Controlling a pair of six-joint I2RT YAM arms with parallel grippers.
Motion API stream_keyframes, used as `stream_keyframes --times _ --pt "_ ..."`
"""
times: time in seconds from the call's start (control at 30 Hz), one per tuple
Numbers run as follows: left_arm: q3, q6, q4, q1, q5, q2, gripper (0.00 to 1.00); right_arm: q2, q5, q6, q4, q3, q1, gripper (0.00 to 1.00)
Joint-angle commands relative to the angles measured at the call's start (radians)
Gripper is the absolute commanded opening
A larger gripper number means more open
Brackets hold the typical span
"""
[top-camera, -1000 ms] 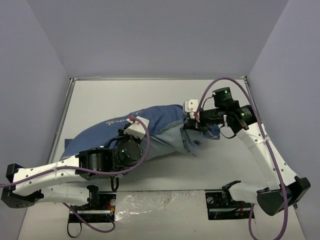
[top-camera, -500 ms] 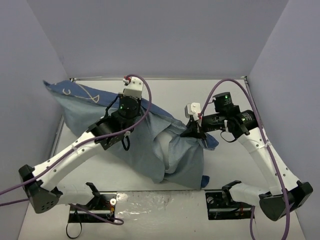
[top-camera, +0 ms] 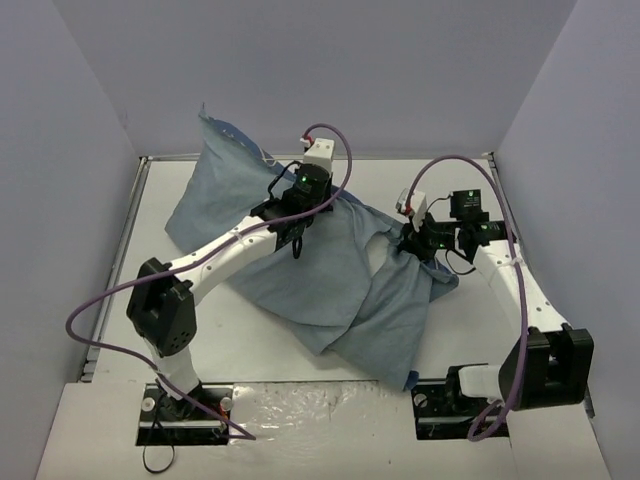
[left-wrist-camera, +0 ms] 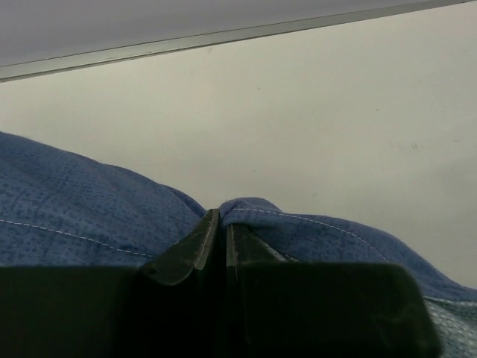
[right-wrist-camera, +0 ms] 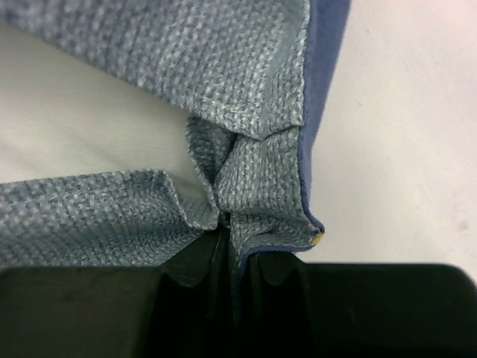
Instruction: Remove the pillowcase from the pillow
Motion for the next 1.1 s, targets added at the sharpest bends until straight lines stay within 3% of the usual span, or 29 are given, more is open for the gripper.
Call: stream_keyframes --times 0.0,0.1,0.13,0.17,0.23,0.27,0.3,0.4,0.53,0.63,0.67,0.73,0.77,0.83,1.07 --pt "0.127 -0.053 0.014 -0.015 0.099 -0.009 0.02 0.05 0.035 -0.017 0.023 -0.011 -0.049 0.1" --pt "0.208 -0.044 -0.073 -0.013 0.089 0.003 0.16 0.063 0.035 -0.014 0.023 -0.009 -0.062 0.23" --pt "0.228 -0.042 -0.095 -0.013 0.086 -0.001 0.26 0.067 0.041 -0.008 0.025 -0.003 -0.063 0.36" --pt "0.262 -0.036 -0.118 -0.015 0.087 -0.007 0.47 0.078 0.049 0.001 0.023 0.003 -0.063 0.42" --pt "0.28 -0.031 -0.182 -0.021 0.096 -0.038 0.64 0.089 0.053 0.033 0.022 0.035 -0.075 0.57" --pt "0.285 -0.031 -0.202 -0.026 0.099 -0.053 0.77 0.098 0.061 0.046 0.02 0.047 -0.08 0.6" --pt "0.276 -0.034 -0.23 -0.041 0.101 -0.093 0.8 0.099 0.066 0.073 0.02 0.064 -0.091 0.62" --pt "0.19 -0.041 -0.242 -0.081 0.107 -0.18 0.84 0.107 0.072 0.14 0.016 0.145 -0.134 0.7" --pt "0.066 -0.041 -0.268 -0.221 0.119 -0.256 0.84 0.099 0.06 0.207 -0.003 0.236 -0.166 0.74" --pt "-0.018 -0.035 -0.325 -0.329 0.083 -0.297 0.84 0.083 -0.059 0.187 -0.102 0.319 -0.175 0.79" --pt "-0.07 -0.03 -0.325 -0.352 0.069 -0.305 0.84 0.079 -0.116 0.146 -0.156 0.334 -0.175 0.81" --pt "-0.115 -0.021 -0.314 -0.395 0.082 -0.334 0.84 0.07 -0.234 -0.194 -0.419 0.372 -0.165 0.83" --pt "-0.158 -0.016 -0.31 -0.406 0.087 -0.342 0.84 0.067 -0.293 -0.361 -0.648 0.376 -0.152 0.84" --pt "-0.184 0.007 -0.314 -0.426 0.09 -0.359 0.84 0.043 -0.275 -0.646 -0.762 0.357 -0.073 0.84" --pt "-0.255 0.048 -0.38 -0.426 0.037 -0.388 0.82 -0.046 -0.195 -0.721 -0.762 0.232 -0.016 0.84"
